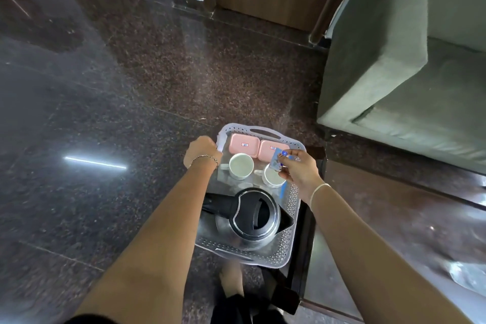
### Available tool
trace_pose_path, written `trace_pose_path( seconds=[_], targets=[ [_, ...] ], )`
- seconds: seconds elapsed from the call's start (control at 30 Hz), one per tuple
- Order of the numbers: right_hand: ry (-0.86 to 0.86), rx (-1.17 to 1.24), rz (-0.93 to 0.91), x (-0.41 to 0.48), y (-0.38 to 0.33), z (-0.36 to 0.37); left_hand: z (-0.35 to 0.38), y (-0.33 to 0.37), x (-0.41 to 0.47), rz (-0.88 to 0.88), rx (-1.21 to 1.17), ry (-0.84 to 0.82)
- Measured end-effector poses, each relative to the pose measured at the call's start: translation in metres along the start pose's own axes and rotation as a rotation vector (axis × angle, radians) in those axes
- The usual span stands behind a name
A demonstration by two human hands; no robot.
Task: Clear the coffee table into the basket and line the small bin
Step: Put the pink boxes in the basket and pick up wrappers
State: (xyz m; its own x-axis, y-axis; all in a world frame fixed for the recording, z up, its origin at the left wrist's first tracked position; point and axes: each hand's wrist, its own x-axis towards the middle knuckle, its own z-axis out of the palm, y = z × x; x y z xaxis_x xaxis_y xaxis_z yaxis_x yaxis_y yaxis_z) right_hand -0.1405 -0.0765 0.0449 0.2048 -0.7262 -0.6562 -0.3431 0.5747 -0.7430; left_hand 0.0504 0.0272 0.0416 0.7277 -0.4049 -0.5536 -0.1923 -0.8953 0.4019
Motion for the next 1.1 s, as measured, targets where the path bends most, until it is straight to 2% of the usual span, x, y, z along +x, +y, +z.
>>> trace_pose_path(
  seconds=[0.57, 0.77, 0.9, 1.1],
  targets=[
    [0.068, 0.012, 0.039, 0.030, 0.012, -0.028, 0.022, 0.009, 0.012, 0.011, 0.142, 0.045],
    [0.176, -0.042, -0.023, 0.047, 0.008, -0.042, 0.023, 0.012, 0.014, 0.010, 0.101, 0.052],
    [0.244, -0.192, -0.068, 0.063, 0.007, -0.048, 0.025, 0.012, 0.018, 0.026, 0.110, 0.060],
    [0.250, -0.637, -0.237, 0.084, 0.010, -0.047, 0.036, 0.010, 0.025, 0.034, 0.032, 0.050]
  ],
)
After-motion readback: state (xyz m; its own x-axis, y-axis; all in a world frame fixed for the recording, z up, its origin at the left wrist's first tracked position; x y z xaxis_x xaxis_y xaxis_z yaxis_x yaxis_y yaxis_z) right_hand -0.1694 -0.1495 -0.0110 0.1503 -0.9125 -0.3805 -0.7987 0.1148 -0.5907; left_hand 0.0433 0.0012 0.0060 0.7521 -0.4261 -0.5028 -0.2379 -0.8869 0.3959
